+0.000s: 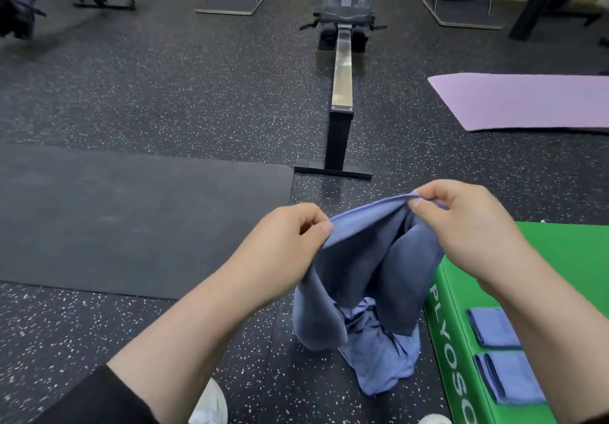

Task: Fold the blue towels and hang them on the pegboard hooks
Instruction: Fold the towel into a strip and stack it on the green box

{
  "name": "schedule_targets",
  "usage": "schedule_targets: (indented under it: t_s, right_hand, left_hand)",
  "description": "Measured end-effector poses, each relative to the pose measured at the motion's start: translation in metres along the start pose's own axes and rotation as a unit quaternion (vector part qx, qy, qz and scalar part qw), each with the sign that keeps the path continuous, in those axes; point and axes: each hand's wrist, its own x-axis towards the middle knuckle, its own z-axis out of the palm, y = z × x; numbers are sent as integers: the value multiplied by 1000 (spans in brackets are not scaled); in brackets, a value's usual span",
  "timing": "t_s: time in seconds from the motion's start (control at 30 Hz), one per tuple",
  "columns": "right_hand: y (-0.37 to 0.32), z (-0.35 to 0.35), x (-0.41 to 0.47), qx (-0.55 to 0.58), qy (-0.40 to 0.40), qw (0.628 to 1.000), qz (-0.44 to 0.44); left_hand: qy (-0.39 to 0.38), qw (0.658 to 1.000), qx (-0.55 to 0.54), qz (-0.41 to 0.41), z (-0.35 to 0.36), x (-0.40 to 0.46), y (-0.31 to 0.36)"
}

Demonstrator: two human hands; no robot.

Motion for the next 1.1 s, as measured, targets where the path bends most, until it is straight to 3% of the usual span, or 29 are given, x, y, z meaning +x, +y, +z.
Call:
schedule_targets:
  t_s: [0.17, 0.3, 0.4, 0.63, 0.73, 0.93, 1.1]
  right_hand:
    - [-17, 7, -11, -9, -142, 987, -74]
    - [-26, 24, -17, 3, -208, 970, -128]
    - [-27, 30, -16, 18, -184, 975, -124]
    - [-15, 17, -3, 57, 11, 998, -18]
    - [-7, 15, -3, 42, -48, 998, -3]
    - [-24, 22, -17, -14, -198, 972, -123]
    - [-24, 31, -20, -14, -153, 982, -114]
  left_hand:
    - [3, 998, -35, 49, 1, -3, 5]
    - [-7, 996, -56, 66, 3, -4, 10]
    - [16, 995, -71, 66, 2, -2, 10]
    - [-23, 1000, 17, 10, -3, 0, -4]
    - [4, 999, 26, 17, -2, -2, -7]
    - [-16, 999, -30, 38, 6, -3, 2]
    - [-9, 998, -40, 38, 4, -2, 6]
